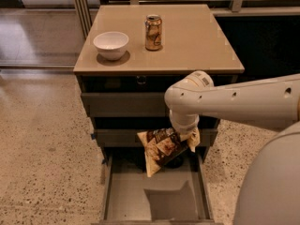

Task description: Pick brown chip bag from bottom drawer and place on counter

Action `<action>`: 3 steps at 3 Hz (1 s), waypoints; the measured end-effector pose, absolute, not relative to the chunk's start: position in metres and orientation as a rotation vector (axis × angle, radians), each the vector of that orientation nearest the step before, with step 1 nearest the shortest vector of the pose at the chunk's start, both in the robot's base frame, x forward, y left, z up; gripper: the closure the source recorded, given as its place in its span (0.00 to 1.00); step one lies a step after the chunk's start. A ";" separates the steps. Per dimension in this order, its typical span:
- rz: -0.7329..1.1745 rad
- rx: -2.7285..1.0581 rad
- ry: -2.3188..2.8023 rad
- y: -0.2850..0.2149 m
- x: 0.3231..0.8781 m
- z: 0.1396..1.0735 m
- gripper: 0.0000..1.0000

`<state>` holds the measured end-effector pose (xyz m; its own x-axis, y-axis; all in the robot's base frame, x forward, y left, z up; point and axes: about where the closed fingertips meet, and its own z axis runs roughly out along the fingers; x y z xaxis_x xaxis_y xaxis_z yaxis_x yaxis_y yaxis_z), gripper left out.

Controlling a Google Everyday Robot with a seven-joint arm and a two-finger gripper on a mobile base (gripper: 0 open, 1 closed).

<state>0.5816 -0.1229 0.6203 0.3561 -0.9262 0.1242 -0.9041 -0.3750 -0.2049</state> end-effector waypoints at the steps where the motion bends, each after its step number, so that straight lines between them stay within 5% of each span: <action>1: -0.398 -2.472 1.655 -0.125 0.589 0.672 1.00; 3: -0.439 -2.475 1.650 -0.128 0.586 0.697 1.00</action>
Offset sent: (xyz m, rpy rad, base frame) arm 0.0111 -0.0027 0.0651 0.0103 -0.0793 0.0122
